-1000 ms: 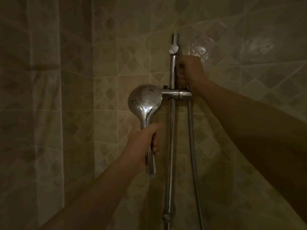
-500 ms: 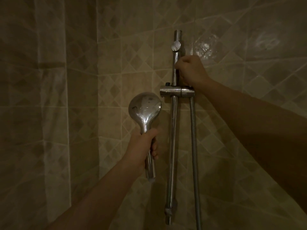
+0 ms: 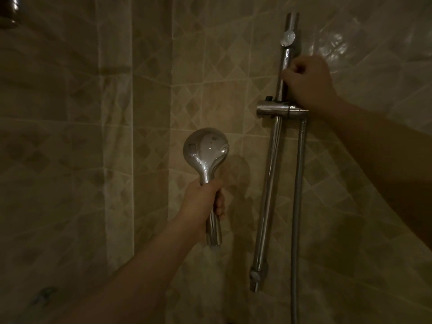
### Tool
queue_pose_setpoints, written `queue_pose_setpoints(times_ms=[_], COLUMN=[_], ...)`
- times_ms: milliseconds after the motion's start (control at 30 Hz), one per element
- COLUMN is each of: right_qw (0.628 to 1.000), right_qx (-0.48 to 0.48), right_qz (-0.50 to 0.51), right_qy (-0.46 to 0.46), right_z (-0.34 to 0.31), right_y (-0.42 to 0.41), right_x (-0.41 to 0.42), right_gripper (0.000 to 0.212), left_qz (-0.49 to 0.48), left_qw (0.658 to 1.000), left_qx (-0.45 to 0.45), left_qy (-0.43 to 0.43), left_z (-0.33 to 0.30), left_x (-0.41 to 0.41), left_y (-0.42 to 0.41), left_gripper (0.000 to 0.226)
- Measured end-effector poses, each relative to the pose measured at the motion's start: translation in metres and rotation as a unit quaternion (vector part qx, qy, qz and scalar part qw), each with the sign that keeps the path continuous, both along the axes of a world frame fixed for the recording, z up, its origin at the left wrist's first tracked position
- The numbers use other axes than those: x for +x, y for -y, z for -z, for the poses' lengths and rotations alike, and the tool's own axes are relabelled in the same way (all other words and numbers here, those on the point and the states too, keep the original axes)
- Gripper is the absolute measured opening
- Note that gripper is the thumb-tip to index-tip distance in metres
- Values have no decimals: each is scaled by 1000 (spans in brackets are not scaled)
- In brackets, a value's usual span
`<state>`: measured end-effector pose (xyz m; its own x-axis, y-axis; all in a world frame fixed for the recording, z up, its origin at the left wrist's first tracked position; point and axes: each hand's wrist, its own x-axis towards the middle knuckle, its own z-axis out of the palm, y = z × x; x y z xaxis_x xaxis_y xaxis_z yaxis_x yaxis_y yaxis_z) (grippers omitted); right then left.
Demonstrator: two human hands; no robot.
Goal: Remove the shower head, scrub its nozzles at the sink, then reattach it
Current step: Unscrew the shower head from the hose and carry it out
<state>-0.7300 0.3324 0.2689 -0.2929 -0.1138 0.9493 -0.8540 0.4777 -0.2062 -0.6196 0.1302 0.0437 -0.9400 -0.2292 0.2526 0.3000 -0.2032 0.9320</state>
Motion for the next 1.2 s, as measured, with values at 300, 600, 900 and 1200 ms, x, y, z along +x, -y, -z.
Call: queue_pose_setpoints(times_ms=[300, 600, 900, 1200], right_qw=[976, 964, 875, 686], right_qx=[216, 188, 372, 509], right_qz=[2, -140, -259, -466], right_qy=[4, 122, 169, 230], right_z=[57, 215, 422, 556], right_y=[52, 143, 252, 355], right_x=[39, 109, 262, 452], right_gripper=[22, 28, 27, 38], left_qz=[-60, -200, -397, -569], left_qw=[998, 978, 902, 794], left_qx=[-12, -47, -106, 20], left_qy=[-11, -26, 134, 213], left_z=[22, 76, 236, 326], left_x=[22, 126, 337, 544], left_y=[-3, 66, 129, 143], left_gripper=[46, 43, 46, 32])
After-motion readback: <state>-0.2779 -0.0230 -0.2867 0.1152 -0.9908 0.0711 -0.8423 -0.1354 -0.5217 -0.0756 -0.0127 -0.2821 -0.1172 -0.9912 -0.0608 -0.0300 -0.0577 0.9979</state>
